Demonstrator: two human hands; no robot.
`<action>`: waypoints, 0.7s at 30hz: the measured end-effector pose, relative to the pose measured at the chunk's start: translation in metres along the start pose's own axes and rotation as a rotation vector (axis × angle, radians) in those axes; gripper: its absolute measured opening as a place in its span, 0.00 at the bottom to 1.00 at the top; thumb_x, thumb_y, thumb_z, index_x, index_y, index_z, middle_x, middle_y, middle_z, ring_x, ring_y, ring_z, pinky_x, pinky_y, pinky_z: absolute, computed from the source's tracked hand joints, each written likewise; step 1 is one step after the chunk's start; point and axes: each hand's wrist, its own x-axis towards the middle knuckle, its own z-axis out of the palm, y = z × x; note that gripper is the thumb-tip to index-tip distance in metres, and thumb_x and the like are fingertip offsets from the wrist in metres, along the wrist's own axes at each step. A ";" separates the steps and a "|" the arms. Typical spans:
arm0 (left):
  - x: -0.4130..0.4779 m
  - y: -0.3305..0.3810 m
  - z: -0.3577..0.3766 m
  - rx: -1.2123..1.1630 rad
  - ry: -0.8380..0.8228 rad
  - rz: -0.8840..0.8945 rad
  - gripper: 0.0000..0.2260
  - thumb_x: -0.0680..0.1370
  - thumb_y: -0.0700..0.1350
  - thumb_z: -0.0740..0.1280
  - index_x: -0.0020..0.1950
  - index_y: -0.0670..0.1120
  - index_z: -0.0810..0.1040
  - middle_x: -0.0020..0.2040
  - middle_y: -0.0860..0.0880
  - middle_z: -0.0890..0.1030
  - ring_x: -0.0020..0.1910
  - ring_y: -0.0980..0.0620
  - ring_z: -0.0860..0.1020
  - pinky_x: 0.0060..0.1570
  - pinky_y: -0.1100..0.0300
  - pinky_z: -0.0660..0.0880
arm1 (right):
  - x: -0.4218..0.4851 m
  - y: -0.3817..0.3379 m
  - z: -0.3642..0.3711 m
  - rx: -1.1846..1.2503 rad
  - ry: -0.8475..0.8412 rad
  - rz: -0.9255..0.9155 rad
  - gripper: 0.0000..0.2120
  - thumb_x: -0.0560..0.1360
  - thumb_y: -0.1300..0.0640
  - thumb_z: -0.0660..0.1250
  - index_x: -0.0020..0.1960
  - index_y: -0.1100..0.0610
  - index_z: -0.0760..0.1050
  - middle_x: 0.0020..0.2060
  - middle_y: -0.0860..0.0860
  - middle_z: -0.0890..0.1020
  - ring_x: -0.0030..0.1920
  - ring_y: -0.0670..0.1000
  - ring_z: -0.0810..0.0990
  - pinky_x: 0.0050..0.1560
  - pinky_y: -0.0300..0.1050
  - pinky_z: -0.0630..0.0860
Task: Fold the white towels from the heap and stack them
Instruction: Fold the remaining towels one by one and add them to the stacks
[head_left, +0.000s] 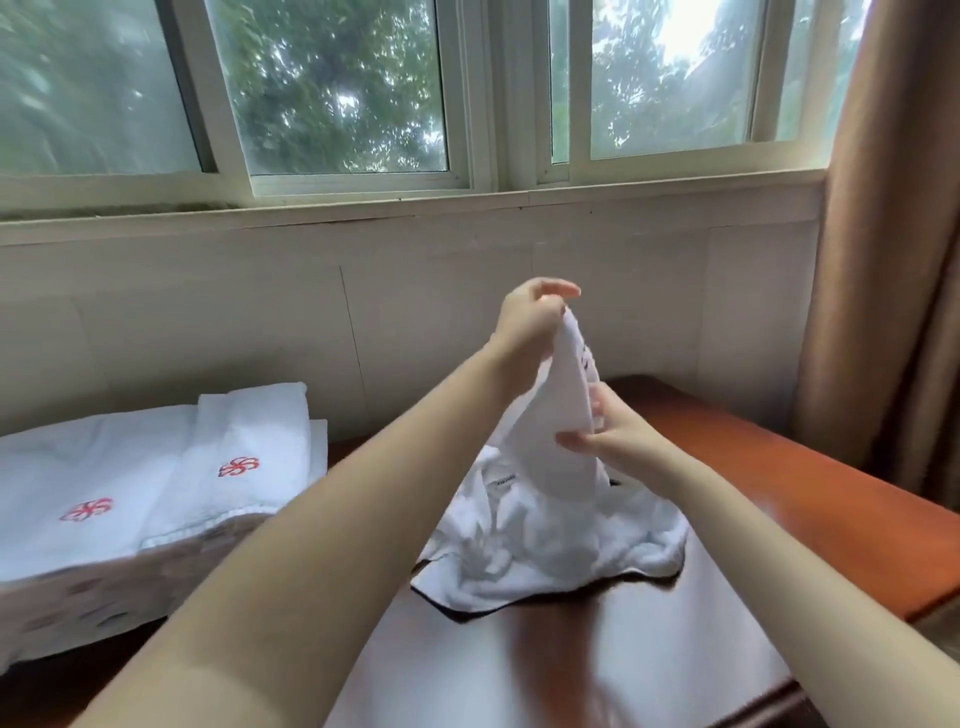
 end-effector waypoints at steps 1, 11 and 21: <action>-0.003 0.019 0.000 -0.030 0.001 0.051 0.17 0.74 0.29 0.52 0.41 0.48 0.76 0.34 0.46 0.71 0.29 0.51 0.70 0.28 0.64 0.66 | -0.004 -0.005 0.000 -0.051 0.016 0.000 0.32 0.68 0.59 0.75 0.67 0.55 0.65 0.58 0.54 0.74 0.60 0.53 0.74 0.62 0.54 0.72; -0.059 0.126 -0.082 -0.129 0.294 0.391 0.16 0.76 0.30 0.51 0.39 0.45 0.74 0.36 0.48 0.70 0.35 0.52 0.70 0.40 0.58 0.72 | -0.020 -0.039 0.020 -0.379 0.133 -0.041 0.08 0.72 0.56 0.67 0.45 0.61 0.74 0.41 0.53 0.77 0.43 0.54 0.75 0.43 0.47 0.71; -0.145 0.062 -0.284 0.307 0.842 0.170 0.15 0.76 0.34 0.55 0.36 0.51 0.74 0.37 0.54 0.73 0.47 0.51 0.72 0.40 0.64 0.70 | -0.052 -0.099 0.113 0.077 0.101 -0.102 0.12 0.80 0.60 0.57 0.37 0.59 0.67 0.30 0.51 0.64 0.32 0.49 0.63 0.29 0.43 0.58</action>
